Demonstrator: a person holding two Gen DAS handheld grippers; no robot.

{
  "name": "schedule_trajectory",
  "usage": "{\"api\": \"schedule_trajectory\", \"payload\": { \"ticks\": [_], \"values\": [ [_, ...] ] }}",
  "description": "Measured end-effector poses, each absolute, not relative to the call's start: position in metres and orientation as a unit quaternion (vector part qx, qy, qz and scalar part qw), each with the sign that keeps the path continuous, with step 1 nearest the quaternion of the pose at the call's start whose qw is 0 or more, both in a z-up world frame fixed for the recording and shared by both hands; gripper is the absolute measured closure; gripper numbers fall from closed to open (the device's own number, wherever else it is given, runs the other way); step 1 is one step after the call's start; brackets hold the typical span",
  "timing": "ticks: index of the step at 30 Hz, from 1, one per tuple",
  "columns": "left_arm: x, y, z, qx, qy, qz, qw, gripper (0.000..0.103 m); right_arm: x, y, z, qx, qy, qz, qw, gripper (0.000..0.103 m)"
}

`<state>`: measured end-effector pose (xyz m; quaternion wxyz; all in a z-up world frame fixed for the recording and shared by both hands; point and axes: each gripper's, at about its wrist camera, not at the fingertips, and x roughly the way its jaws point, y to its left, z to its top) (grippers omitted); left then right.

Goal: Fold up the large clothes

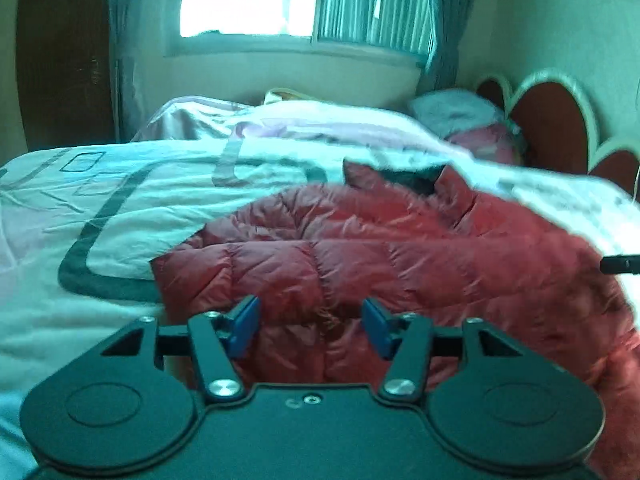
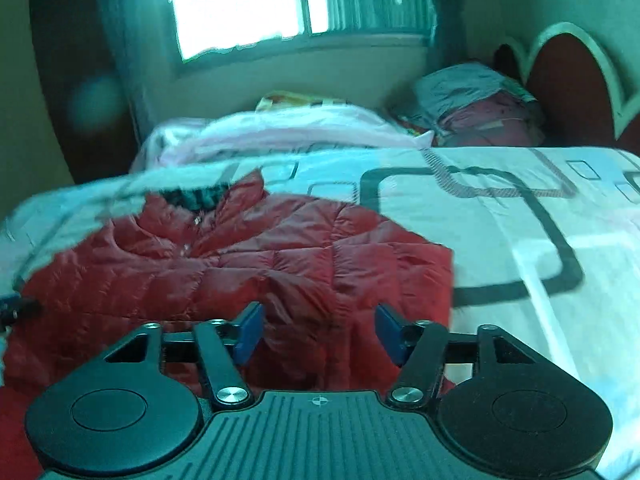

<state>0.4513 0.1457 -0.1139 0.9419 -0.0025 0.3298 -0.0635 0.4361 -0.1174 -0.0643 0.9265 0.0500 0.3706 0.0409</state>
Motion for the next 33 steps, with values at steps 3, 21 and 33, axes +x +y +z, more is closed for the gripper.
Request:
{"api": "schedule_trajectory", "payload": {
  "ticks": [3, 21, 33],
  "values": [
    [0.460, 0.145, -0.122, 0.004, 0.330, -0.063, 0.942, 0.047, 0.455, -0.118, -0.083, 0.071, 0.400, 0.055, 0.912, 0.068],
    [0.441, 0.127, -0.092, 0.002, 0.286, -0.091, 0.954, 0.046, 0.438, -0.096, -0.061, 0.017, 0.332, 0.059, 0.941, 0.028],
    [0.425, 0.121, -0.103, 0.001, 0.300, -0.092, 0.950, 0.044, 0.427, -0.079, -0.068, -0.001, 0.354, 0.070, 0.932, 0.036]
  ]
}}
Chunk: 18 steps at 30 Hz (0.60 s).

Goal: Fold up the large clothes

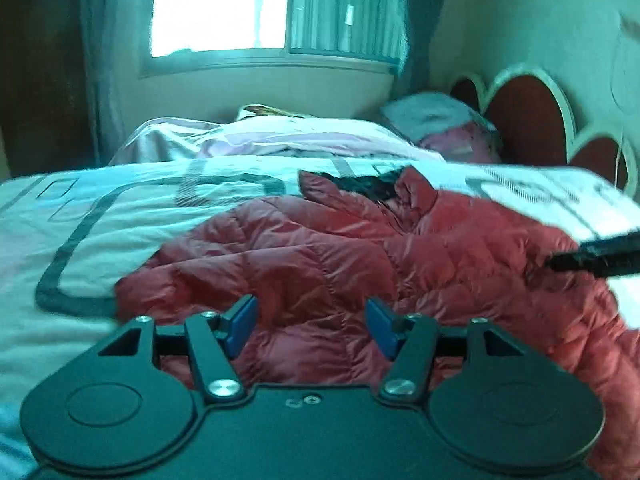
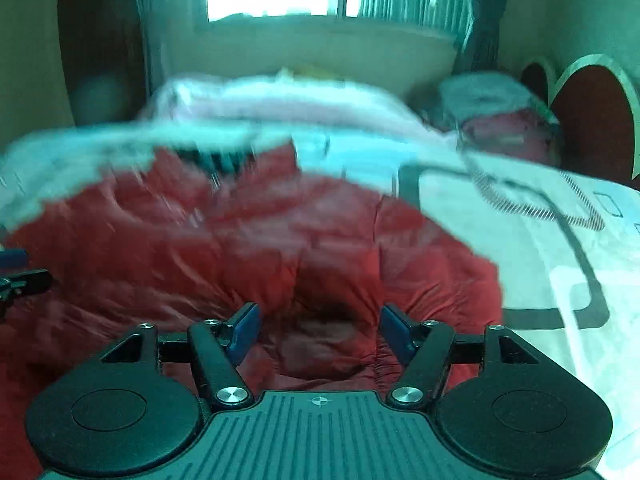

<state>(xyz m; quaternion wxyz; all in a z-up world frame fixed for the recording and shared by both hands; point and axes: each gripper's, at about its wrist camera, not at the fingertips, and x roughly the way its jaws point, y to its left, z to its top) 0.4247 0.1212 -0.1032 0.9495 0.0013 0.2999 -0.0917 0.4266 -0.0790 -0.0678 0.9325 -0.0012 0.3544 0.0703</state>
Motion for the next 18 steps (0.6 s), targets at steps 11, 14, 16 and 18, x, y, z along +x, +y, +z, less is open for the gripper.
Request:
{"api": "schedule_trajectory", "payload": {
  "ticks": [11, 14, 16, 18],
  "values": [
    [0.421, 0.128, -0.121, 0.012, 0.338, -0.077, 0.938, 0.033, 0.422, -0.074, -0.097, -0.015, 0.403, 0.060, 0.913, 0.040],
    [0.402, 0.134, -0.112, 0.016, 0.310, -0.050, 0.949, 0.001, 0.400, -0.083, -0.080, -0.003, 0.377, 0.043, 0.925, 0.034],
    [0.389, 0.139, -0.110, 0.018, 0.317, -0.059, 0.946, 0.007, 0.384, -0.095, -0.073, 0.014, 0.378, 0.036, 0.925, 0.029],
    [0.376, 0.147, -0.110, 0.017, 0.326, -0.065, 0.943, 0.009, 0.364, -0.107, -0.070, 0.026, 0.382, 0.030, 0.923, 0.029]
  ]
}}
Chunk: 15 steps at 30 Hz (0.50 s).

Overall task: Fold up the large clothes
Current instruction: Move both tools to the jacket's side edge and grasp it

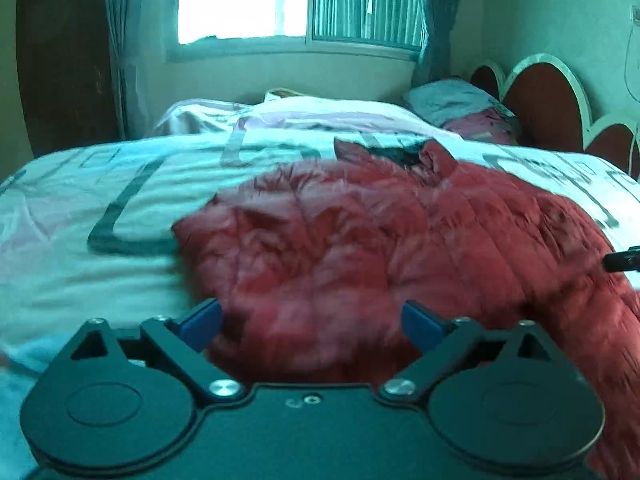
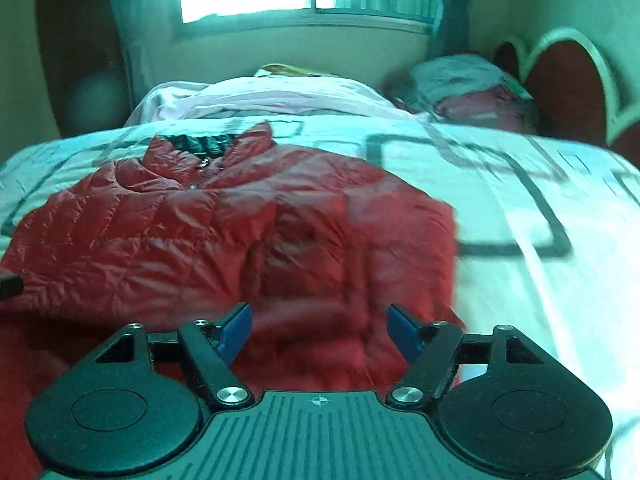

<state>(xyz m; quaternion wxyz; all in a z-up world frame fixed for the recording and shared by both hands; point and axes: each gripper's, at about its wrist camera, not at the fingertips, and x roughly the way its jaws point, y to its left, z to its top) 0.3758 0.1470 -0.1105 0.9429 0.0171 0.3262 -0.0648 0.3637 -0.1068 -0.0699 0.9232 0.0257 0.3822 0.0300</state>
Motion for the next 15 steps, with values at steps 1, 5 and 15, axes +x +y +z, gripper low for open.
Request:
{"api": "schedule_trajectory", "payload": {
  "ticks": [1, 5, 15],
  "values": [
    [0.368, 0.150, -0.112, 0.019, 0.332, -0.070, 0.940, 0.012, 0.353, -0.112, -0.068, 0.029, 0.385, 0.025, 0.922, 0.029],
    [0.341, 0.162, -0.119, 0.030, 0.356, -0.082, 0.930, 0.016, 0.305, -0.138, -0.063, 0.061, 0.394, 0.004, 0.917, 0.029],
    [0.262, 0.194, -0.117, -0.007, 0.377, -0.042, 0.925, 0.018, 0.212, -0.206, -0.057, 0.144, 0.409, -0.029, 0.901, 0.030]
  ]
}}
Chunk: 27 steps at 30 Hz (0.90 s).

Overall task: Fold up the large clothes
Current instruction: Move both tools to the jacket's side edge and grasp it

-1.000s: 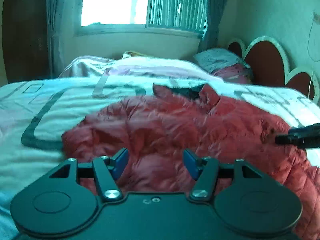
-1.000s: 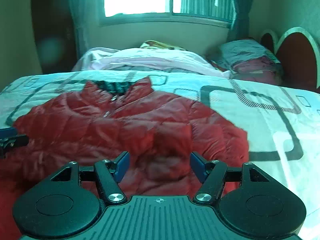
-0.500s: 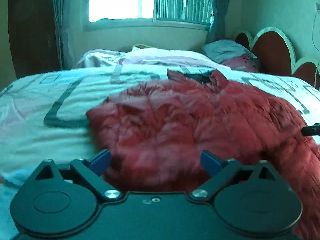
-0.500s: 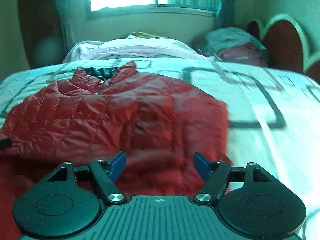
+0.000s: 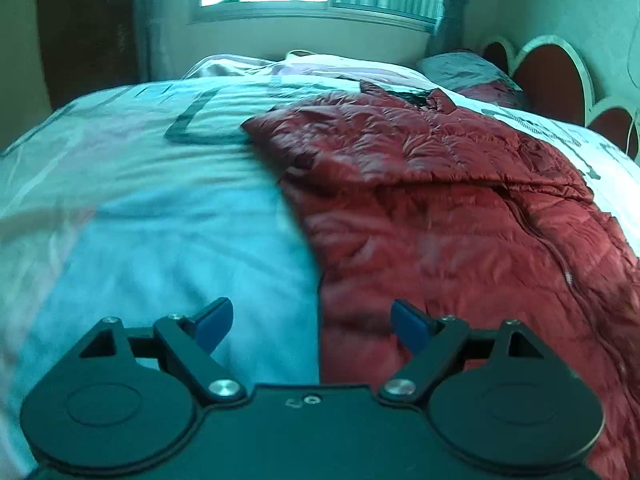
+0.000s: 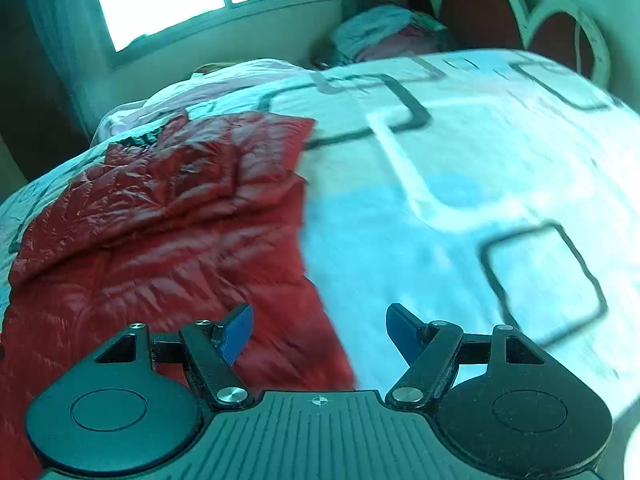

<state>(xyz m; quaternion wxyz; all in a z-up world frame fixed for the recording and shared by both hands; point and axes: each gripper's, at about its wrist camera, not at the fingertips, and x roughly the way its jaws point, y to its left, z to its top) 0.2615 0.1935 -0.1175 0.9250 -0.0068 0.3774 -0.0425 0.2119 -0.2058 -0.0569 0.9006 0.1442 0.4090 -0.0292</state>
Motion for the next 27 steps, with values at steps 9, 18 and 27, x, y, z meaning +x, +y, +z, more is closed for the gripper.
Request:
{"api": "schedule_trajectory", "payload": {
  "ticks": [9, 18, 27],
  "values": [
    [0.187, 0.204, -0.117, -0.075, 0.396, -0.029, 0.915, 0.031, 0.135, -0.239, -0.068, 0.193, 0.419, 0.009, 0.887, 0.030],
    [0.135, 0.224, -0.126, -0.216, 0.396, -0.049, 0.891, 0.034, 0.088, -0.243, -0.082, 0.259, 0.431, 0.067, 0.861, 0.038],
    [0.127, 0.221, -0.143, -0.331, 0.384, -0.087, 0.857, 0.044, 0.093, -0.256, -0.091, 0.316, 0.429, 0.100, 0.840, 0.057]
  ]
}}
